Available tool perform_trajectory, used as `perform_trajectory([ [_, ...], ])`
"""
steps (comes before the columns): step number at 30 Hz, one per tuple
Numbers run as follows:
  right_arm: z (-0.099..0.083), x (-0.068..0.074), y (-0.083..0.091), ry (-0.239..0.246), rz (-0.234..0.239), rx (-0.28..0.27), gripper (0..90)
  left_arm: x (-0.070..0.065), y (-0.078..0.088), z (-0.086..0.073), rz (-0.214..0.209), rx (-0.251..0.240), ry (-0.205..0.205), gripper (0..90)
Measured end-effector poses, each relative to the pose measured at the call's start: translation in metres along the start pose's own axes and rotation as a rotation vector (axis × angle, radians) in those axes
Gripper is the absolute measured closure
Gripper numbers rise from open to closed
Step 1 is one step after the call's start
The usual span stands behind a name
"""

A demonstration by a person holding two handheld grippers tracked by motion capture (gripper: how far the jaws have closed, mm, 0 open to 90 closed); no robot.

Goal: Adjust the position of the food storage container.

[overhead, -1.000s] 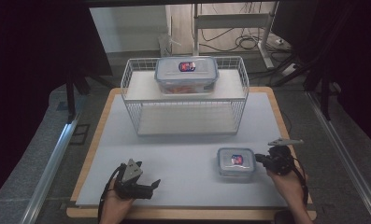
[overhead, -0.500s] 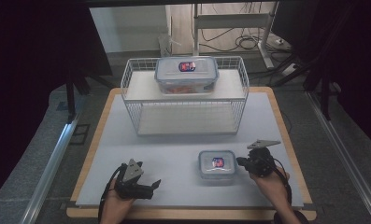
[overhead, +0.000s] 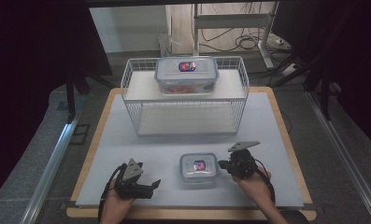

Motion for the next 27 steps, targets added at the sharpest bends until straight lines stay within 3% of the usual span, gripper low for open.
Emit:
perform_trajectory([
  [11,-0.001,0.033,-0.001,0.048,0.081,0.011,89.8,0.0,0.0,0.0,-0.002,0.003,0.004,8.9],
  [16,-0.006,0.044,-0.001,0.077,0.097,0.032,89.7,0.001,0.001,-0.001,-0.001,0.003,0.004,8.8],
  [20,-0.007,0.045,0.0,0.086,0.105,0.031,88.5,0.002,0.002,-0.001,0.002,0.003,0.004,8.8],
  [22,-0.006,0.041,0.002,0.092,0.085,0.017,85.4,0.004,0.005,-0.001,0.007,0.001,0.003,8.8],
  [25,-0.007,0.024,0.006,0.124,0.035,-0.019,77.9,0.006,0.006,-0.003,-0.015,0.014,0.017,9.1],
  [27,-0.009,0.015,0.01,0.132,0.033,-0.03,74.3,0.007,0.005,-0.006,-0.025,0.037,0.024,9.1],
])
Point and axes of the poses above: each handheld gripper's, and its own axes: y roughly backward along the jaws, z roughly out of its top, x roughly to its left, the point moved 7 cm from there along -y, roughly forward along the jaws, and after that the axes turned 9 degrees about -z, right-handed, at the moved point
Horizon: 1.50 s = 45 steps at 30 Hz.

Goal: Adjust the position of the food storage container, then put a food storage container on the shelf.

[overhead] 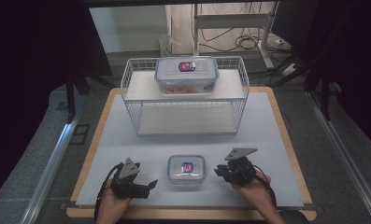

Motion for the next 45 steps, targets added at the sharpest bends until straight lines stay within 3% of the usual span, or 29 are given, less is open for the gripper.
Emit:
perform_trajectory([
  [4,-0.006,-0.016,0.009,0.011,-0.009,-0.036,57.2,-0.002,-0.003,-0.001,-0.013,0.019,-0.01,9.1],
  [8,-0.012,-0.025,0.009,0.031,-0.021,-0.05,43.2,-0.005,-0.003,0.001,-0.04,-0.01,0.006,9.1],
  [16,-0.013,-0.032,0.006,0.009,-0.035,-0.086,20.0,-0.006,-0.006,0.002,-0.056,-0.035,0.015,9.9],
  [21,-0.018,-0.036,-0.001,-0.006,-0.04,-0.061,10.0,-0.005,-0.009,0.0,-0.05,-0.014,0.015,8.3],
  [28,-0.019,-0.036,-0.003,-0.003,-0.04,-0.059,8.9,-0.003,-0.009,0.0,-0.039,-0.006,0.028,8.1],
  [31,-0.019,-0.036,-0.003,-0.003,-0.045,-0.062,8.4,-0.003,-0.008,0.001,-0.051,-0.011,0.052,7.8],
  [36,-0.016,-0.037,-0.001,-0.038,-0.059,-0.074,8.3,-0.003,-0.006,0.002,-0.064,-0.015,0.085,7.7],
  [45,-0.009,-0.031,0.002,-0.054,-0.068,-0.062,7.8,-0.003,-0.002,0.012,-0.045,-0.002,0.081,6.3],
])
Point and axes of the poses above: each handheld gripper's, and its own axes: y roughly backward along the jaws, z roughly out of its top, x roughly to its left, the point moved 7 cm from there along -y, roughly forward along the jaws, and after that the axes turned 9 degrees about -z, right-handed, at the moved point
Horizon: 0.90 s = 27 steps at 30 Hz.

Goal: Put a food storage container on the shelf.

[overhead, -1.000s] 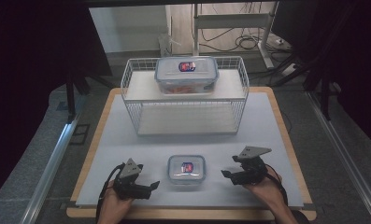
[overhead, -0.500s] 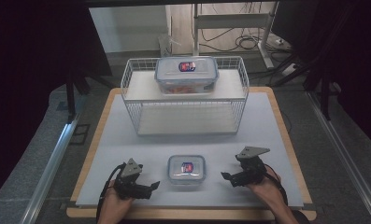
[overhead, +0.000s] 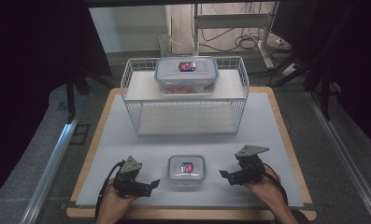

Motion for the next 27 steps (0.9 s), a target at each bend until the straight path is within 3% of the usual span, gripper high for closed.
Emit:
perform_trajectory([
  [7,0.009,0.013,-0.002,-0.016,0.065,0.023,6.3,-0.001,-0.003,0.016,-0.071,-0.022,0.041,9.0],
  [10,0.016,0.021,-0.001,-0.023,0.103,0.018,15.3,-0.002,-0.01,0.024,-0.12,-0.017,0.047,12.9],
  [13,0.025,0.03,-0.001,-0.037,0.151,0.02,27.1,-0.003,-0.014,0.031,-0.142,-0.012,0.047,16.5],
  [16,0.03,0.039,-0.006,-0.033,0.179,0.041,30.6,-0.003,-0.021,0.037,-0.175,-0.004,0.065,17.7],
  [19,0.034,0.046,-0.013,-0.023,0.193,0.061,31.1,-0.003,-0.03,0.039,-0.194,0.017,0.075,17.7],
  [23,0.035,0.052,-0.025,-0.037,0.226,0.1,28.1,-0.006,-0.043,0.038,-0.253,0.057,0.099,15.4],
  [27,0.034,0.056,-0.032,-0.102,0.311,0.14,26.4,-0.011,-0.051,0.037,-0.338,0.063,0.138,14.3],
])
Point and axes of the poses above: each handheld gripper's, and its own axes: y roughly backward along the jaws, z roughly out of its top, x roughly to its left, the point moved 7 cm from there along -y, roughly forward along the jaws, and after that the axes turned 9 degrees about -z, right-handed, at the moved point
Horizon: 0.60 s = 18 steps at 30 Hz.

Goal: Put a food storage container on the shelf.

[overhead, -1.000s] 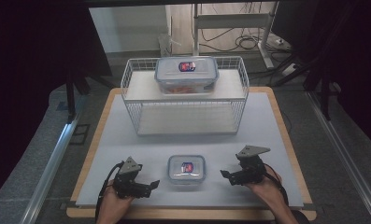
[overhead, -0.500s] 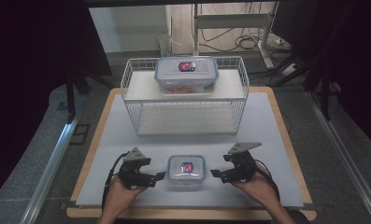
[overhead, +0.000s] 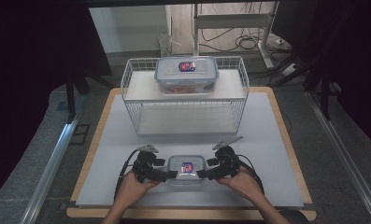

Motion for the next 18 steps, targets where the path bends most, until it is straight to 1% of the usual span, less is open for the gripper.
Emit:
perform_trajectory([
  [1,0.0,0.0,-0.001,-0.014,0.017,0.004,26.4,-0.001,-0.002,-0.001,-0.023,0.007,0.004,14.4],
  [2,-0.001,0.001,-0.003,-0.028,0.036,0.009,27.2,-0.003,-0.004,-0.001,-0.033,0.001,0.01,15.3],
  [3,-0.002,0.002,-0.004,-0.042,0.066,0.016,28.4,-0.004,-0.005,-0.001,-0.042,-0.002,0.007,19.2],
  [6,-0.003,0.003,-0.004,-0.041,0.073,0.019,29.9,-0.009,-0.004,0.0,-0.011,0.008,-0.018,19.5],
  [8,-0.004,0.003,-0.001,-0.044,0.072,0.01,35.1,-0.012,-0.001,-0.002,0.003,0.005,-0.039,22.3],
  [10,-0.005,0.003,0.001,-0.054,0.074,0.001,38.6,-0.014,0.0,-0.004,0.002,-0.005,-0.041,26.0],
  [11,-0.006,0.003,0.003,-0.059,0.08,-0.003,40.1,-0.015,0.003,-0.005,0.002,-0.018,-0.042,28.2],
  [12,-0.008,0.004,0.004,-0.068,0.085,-0.004,41.6,-0.015,0.004,-0.006,-0.001,-0.026,-0.036,31.8],
  [15,-0.012,0.006,0.008,-0.071,0.098,-0.017,47.0,-0.018,0.009,-0.011,-0.023,-0.042,-0.028,38.5],
  [17,-0.014,0.006,0.01,-0.073,0.102,-0.029,50.8,-0.019,0.012,-0.014,-0.038,-0.061,-0.021,42.5],
  [18,-0.015,0.007,0.013,-0.073,0.106,-0.041,52.9,-0.019,0.013,-0.014,-0.043,-0.07,-0.025,45.1],
])
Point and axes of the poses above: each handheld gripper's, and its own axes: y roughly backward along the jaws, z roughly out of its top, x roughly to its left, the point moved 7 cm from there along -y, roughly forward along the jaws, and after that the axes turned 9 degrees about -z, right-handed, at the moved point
